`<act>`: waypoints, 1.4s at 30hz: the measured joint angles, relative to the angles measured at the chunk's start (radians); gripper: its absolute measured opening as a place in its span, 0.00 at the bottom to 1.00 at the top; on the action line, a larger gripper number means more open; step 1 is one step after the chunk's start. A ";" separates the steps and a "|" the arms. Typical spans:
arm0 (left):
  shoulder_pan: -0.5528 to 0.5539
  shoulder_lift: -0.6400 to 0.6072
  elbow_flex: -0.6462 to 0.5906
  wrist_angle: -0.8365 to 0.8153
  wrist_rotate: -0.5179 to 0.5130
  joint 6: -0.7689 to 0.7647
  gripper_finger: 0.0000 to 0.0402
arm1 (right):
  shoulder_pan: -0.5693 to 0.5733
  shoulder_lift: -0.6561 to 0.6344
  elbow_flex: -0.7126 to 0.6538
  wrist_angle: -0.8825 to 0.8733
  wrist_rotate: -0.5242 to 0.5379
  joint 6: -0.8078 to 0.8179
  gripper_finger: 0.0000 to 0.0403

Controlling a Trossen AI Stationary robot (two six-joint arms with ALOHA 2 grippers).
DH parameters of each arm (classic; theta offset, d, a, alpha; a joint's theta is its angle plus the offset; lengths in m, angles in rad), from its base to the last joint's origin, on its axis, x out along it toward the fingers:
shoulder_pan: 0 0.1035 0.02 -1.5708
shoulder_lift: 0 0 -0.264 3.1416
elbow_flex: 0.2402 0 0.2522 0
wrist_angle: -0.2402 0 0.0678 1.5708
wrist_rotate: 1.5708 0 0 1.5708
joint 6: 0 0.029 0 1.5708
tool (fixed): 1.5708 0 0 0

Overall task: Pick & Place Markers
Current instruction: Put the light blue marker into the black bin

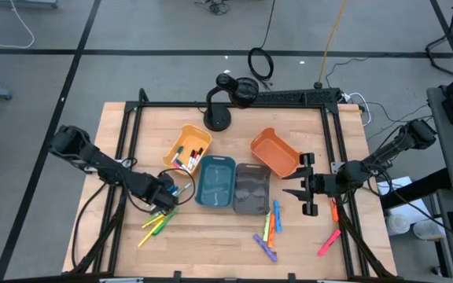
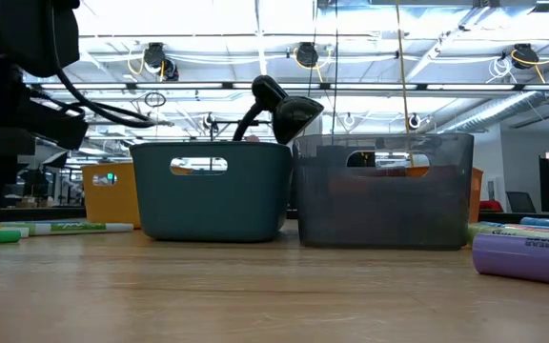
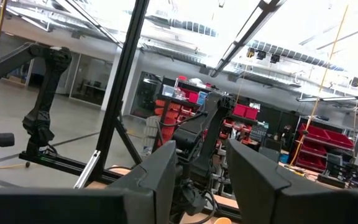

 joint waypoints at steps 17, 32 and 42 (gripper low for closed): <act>-0.012 -0.095 0.178 -0.197 -0.177 0.043 0.07 | 0.000 0.000 0.000 -0.018 0.002 0.000 0.32; -0.073 -0.154 0.446 0.624 -0.633 1.145 0.07 | -0.111 0.151 0.003 0.078 0.081 0.007 0.32; 0.111 -0.137 0.445 0.944 -0.317 1.420 0.07 | -0.202 0.426 0.165 0.090 -0.074 0.113 0.32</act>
